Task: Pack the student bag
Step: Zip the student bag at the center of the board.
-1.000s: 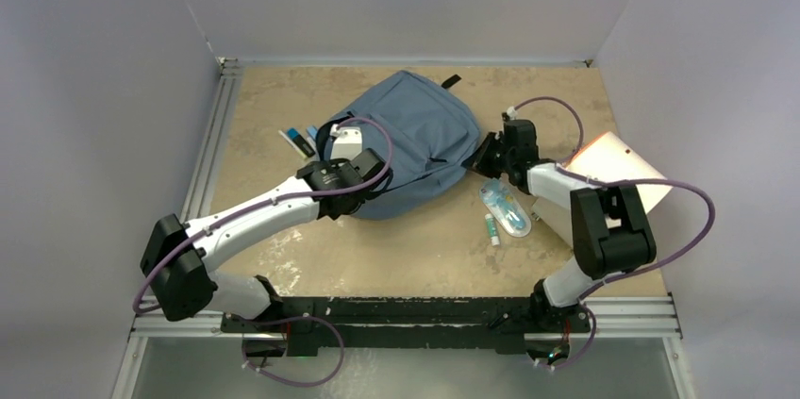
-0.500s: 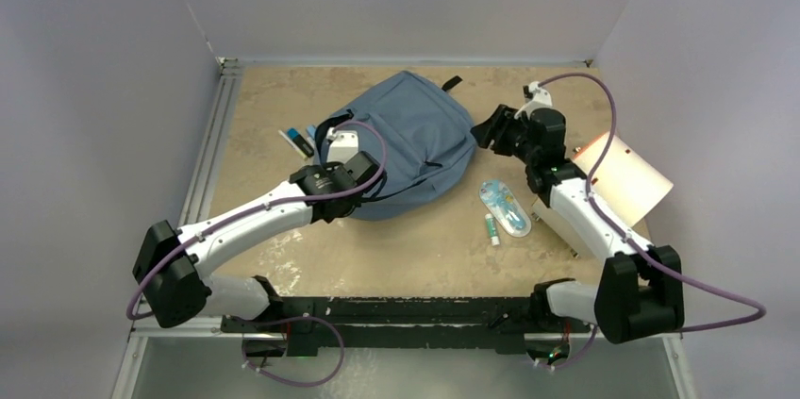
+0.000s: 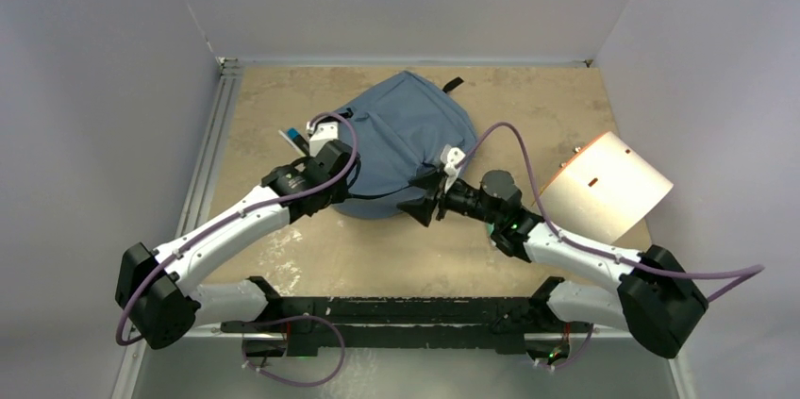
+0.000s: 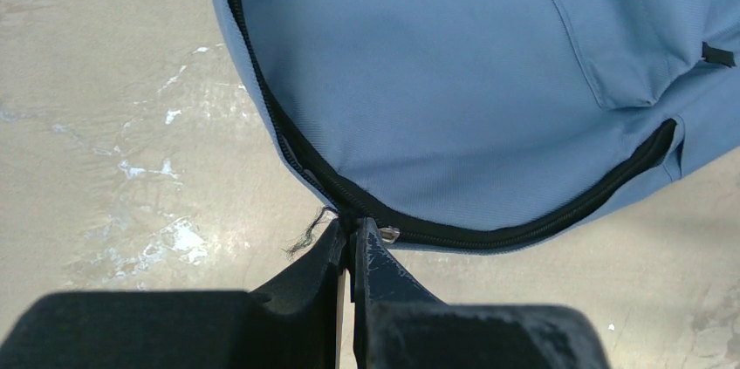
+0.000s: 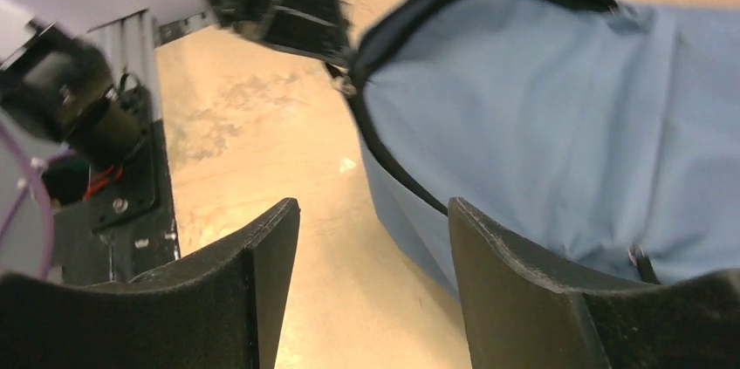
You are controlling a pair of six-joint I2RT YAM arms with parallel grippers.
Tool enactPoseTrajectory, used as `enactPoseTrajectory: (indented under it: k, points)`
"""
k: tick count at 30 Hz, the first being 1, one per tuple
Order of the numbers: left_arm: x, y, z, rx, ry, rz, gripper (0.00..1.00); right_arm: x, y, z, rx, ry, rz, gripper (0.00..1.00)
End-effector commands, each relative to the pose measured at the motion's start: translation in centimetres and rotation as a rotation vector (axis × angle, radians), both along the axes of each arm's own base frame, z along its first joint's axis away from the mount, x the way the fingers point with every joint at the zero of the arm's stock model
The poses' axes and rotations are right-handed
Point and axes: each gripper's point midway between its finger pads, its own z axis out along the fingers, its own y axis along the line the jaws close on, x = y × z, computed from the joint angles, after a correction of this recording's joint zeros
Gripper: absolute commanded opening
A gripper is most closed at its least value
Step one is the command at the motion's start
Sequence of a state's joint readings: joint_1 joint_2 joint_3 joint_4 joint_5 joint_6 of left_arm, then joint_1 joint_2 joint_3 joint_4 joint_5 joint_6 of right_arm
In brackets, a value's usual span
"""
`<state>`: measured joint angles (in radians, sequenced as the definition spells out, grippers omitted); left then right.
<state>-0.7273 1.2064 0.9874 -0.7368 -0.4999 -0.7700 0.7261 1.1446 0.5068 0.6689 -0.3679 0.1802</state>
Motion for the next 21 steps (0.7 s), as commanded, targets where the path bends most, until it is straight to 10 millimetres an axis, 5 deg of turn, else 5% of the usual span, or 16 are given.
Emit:
enactPoseTrajectory:
  k: [1,13,21]
  points:
    - [0.4,-1.0,1.3,-0.058,-0.052,-0.061,0.0,-2.7,2.2,6.1,0.087,-0.477,0.211,0.67]
    - [0.7,-2.0,2.0,-0.099,-0.084,-0.111,0.0,0.3,7.9,2.0,-0.143,-0.577,0.227,0.72]
    - [0.5,-1.6,2.3,-0.101,-0.09,-0.093,0.0,2.6,9.3,-0.7,-0.265,-0.609,0.205,0.7]
